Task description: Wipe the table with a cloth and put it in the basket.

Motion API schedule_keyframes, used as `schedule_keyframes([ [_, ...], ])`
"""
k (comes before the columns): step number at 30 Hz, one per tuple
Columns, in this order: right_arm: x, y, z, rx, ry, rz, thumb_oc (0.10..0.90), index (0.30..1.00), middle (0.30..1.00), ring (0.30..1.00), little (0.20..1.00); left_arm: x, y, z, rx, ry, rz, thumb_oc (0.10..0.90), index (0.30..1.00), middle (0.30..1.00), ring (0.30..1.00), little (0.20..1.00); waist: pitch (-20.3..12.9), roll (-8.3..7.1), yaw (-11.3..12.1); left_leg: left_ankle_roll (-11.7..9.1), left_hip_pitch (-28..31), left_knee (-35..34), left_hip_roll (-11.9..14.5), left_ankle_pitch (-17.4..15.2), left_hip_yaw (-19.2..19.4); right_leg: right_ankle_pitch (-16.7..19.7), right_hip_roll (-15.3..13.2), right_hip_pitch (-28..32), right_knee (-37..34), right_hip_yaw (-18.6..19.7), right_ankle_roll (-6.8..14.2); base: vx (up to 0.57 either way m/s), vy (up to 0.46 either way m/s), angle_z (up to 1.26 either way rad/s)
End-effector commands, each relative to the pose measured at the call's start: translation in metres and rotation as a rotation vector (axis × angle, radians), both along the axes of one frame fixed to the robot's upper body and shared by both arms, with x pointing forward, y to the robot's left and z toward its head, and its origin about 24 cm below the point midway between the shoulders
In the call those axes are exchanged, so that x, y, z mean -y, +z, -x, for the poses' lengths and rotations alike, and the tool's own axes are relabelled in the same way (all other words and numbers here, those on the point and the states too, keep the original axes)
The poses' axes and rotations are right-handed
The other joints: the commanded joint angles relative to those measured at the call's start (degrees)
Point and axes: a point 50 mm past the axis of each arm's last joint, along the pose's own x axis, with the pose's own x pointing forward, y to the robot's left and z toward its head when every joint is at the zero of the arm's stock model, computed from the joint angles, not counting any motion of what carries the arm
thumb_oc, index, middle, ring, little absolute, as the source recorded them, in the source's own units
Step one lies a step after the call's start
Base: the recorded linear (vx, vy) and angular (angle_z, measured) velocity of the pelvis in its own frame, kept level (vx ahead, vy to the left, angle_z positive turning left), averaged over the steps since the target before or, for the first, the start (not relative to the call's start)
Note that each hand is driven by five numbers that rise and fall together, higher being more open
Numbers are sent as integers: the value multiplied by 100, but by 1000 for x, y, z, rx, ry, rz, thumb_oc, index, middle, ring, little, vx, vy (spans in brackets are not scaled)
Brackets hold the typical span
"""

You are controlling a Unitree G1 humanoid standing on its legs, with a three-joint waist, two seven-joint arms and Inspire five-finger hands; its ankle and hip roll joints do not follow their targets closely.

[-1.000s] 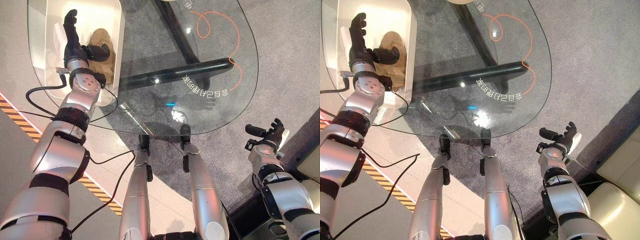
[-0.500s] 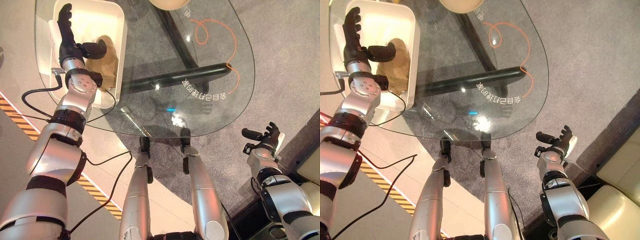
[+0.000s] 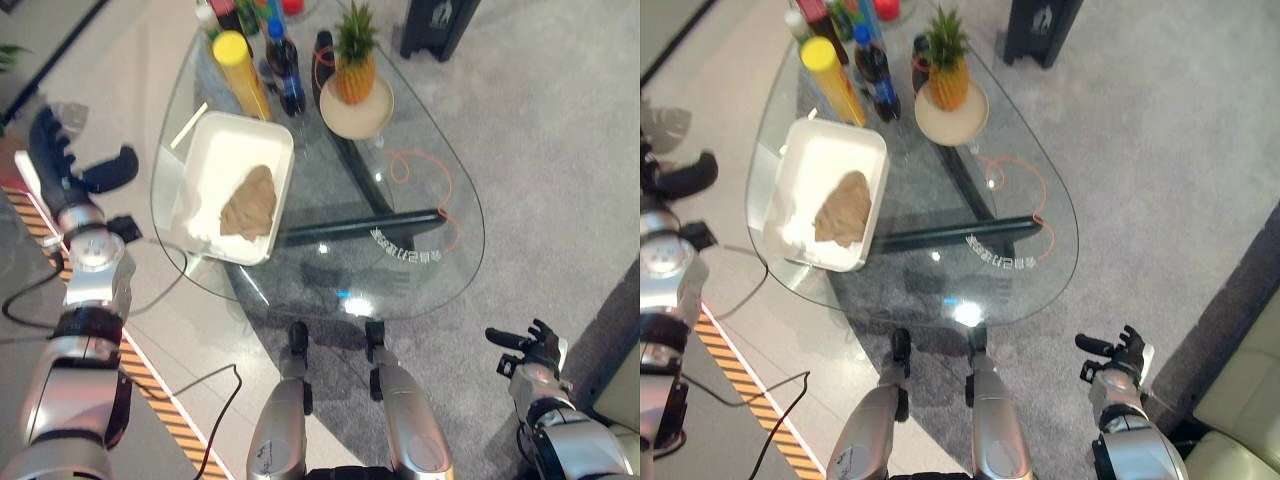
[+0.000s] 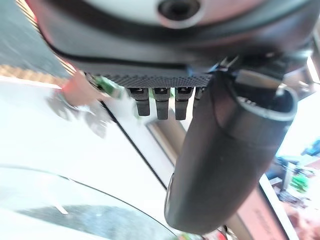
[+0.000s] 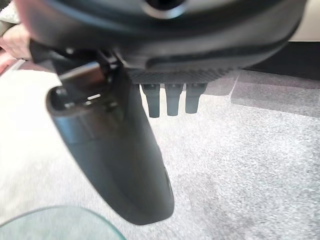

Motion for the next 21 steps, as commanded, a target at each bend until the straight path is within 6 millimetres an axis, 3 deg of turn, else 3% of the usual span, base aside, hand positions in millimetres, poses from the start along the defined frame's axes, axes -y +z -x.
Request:
schedule_keyframes([
  [1, 9, -22, 42, -150, 25, 26, 800, 900, 900, 900, 900, -8, -31, 20, -11, -34, 51, 800, 900, 900, 900, 900, -1062, -85, 90, 43, 176, -130, -460, -262, 115, -370, -15, 484, -70, -399, 164, 133, 32, 14],
  [2, 4, -33, 56, -218, 66, 4, 800, 900, 900, 900, 900, -5, -72, 38, -135, -62, 77, 800, 900, 900, 900, 900, -1243, -91, 136, 54, 347, -200, -446, -253, 106, -358, -31, 699, -149, -461, 169, 119, 27, 16],
  [3, 4, -35, 58, -226, 65, -2, 800, 900, 900, 900, 900, -4, -78, 41, -153, -65, 85, 800, 900, 900, 900, 900, -1274, -90, 139, 56, 374, -208, -444, -253, 101, -354, -34, 737, -167, -473, 170, 139, 39, 15],
  [4, 0, -43, 70, -277, 77, -27, 800, 900, 900, 900, 900, 2, -114, 57, -271, -94, 139, 800, 900, 900, 900, 900, -1427, -96, 173, 72, 502, -244, -439, -268, 98, -361, -33, 909, -231, -526, 169, 105, 36, 16],
  [7, -6, -56, 91, -396, 154, -47, 800, 900, 900, 900, 900, 18, -176, 91, -500, -151, 297, 800, 900, 900, 900, 900, -1745, -114, 222, 88, 728, -275, -415, -321, 112, -385, -35, 1206, -342, -586, 174, 152, 37, 15],
  [10, -15, -66, 105, -496, 248, -60, 800, 900, 900, 900, 900, 38, -223, 127, -733, -210, 391, 800, 900, 900, 900, 900, -2019, -151, 275, 107, 959, -275, -405, -409, 101, -412, -41, 1464, -441, -620, 159, 141, 38, 5],
  [15, -33, -79, 117, -593, 373, -106, 800, 900, 900, 900, 900, 61, -269, 182, -1029, -245, 475, 800, 900, 900, 900, 900, -2263, -224, 259, 145, 1229, -275, -386, -556, 142, -428, -49, 1759, -590, -628, 188, 26, 22, 2],
  [21, -49, -87, 125, -667, 462, -133, 800, 900, 900, 900, 900, 77, -288, 212, -1237, -310, 454, 800, 900, 900, 900, 900, -2389, -259, 199, 175, 1415, -275, -384, -667, 199, -427, -50, 1922, -672, -581, 205, 2, 21, -1],
])
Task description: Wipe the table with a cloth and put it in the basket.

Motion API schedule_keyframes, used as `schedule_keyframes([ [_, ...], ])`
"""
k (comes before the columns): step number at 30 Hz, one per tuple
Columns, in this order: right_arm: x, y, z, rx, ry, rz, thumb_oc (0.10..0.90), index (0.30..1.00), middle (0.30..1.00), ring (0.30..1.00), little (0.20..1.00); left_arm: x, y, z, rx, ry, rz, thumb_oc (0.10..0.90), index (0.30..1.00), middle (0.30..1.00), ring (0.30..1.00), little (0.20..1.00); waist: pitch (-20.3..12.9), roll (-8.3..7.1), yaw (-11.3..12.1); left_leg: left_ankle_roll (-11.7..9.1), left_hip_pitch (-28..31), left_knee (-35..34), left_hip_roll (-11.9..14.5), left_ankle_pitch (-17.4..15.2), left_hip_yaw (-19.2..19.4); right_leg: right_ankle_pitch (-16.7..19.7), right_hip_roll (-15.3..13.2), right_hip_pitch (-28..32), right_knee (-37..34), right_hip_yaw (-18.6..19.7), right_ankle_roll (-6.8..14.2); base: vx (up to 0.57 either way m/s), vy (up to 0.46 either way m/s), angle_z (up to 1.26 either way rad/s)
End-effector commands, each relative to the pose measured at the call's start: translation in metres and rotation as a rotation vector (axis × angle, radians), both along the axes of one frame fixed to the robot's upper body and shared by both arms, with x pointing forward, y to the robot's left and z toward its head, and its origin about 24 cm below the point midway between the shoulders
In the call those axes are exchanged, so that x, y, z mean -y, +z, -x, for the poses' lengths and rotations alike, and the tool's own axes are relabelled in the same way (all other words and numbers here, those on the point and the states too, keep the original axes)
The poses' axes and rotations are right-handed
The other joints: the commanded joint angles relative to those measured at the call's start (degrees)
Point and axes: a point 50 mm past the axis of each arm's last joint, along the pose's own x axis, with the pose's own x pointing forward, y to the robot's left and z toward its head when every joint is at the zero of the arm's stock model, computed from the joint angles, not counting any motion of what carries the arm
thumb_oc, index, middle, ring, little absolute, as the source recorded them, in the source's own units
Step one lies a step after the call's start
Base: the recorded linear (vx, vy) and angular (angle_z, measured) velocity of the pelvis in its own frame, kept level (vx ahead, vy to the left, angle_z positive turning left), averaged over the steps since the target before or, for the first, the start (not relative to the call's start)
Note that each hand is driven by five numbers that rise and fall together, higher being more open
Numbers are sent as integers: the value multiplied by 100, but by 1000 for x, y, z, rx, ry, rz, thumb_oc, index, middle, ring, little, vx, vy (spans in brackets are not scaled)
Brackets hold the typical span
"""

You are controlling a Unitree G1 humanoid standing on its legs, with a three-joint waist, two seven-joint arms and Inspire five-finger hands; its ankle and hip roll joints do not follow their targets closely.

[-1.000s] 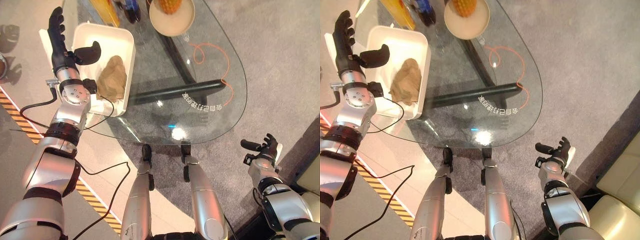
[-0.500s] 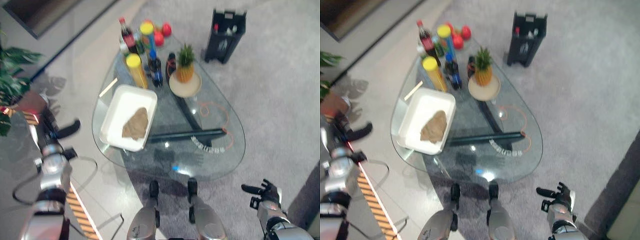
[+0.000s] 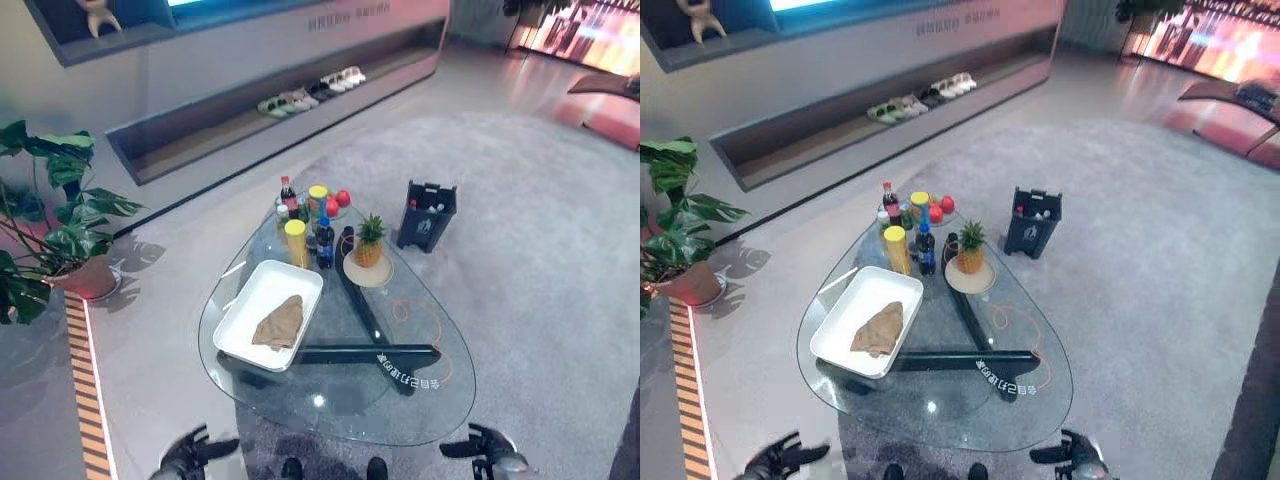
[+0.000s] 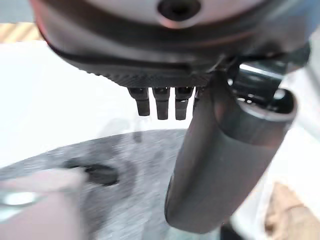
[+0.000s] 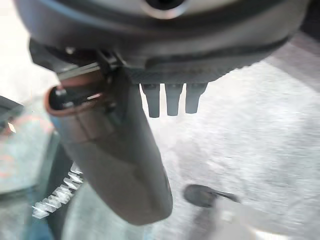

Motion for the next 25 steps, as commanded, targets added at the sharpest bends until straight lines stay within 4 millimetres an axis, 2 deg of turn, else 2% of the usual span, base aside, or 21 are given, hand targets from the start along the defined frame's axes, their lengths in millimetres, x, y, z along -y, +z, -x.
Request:
schedule_keyframes([
  [1, 9, 5, -9, -25, 74, 39, 800, 900, 900, 900, 900, -8, 9, -28, 37, -109, -47, 800, 900, 900, 900, 900, -8, 40, -25, 99, 100, 38, -305, -316, 222, -253, 128, 255, 217, -201, 81, 5, 29, -3],
  [4, 1, 0, -2, -67, 91, 14, 800, 900, 900, 900, 900, 2, 1, -14, -91, -158, -8, 800, 900, 900, 900, 900, -44, 31, -70, 112, 170, 38, -306, -361, 264, -235, 124, 314, 177, -183, 99, -4, 31, -3],
  [8, -4, -2, 2, -98, 112, -5, 800, 900, 900, 900, 900, 8, -3, -8, -160, -236, -7, 800, 900, 900, 900, 900, -62, 14, -111, 127, 215, 38, -305, -397, 285, -199, 122, 345, 127, -147, 116, -11, 11, -6],
  [14, -6, -4, 5, -119, 128, -12, 800, 900, 900, 900, 900, 13, -5, -6, -187, -272, -6, 800, 900, 900, 900, 900, -75, -1, -130, 140, 228, 38, -297, -412, 271, -150, 120, 352, 80, -71, 137, -5, -1, -4],
  [25, -12, -6, 5, -121, 138, -34, 800, 900, 900, 900, 900, 18, -6, -6, -169, -305, -4, 800, 900, 900, 900, 900, -51, -32, -78, 148, 201, 38, -274, -396, 253, -150, 121, 344, 83, -154, 130, 0, 0, 0],
])
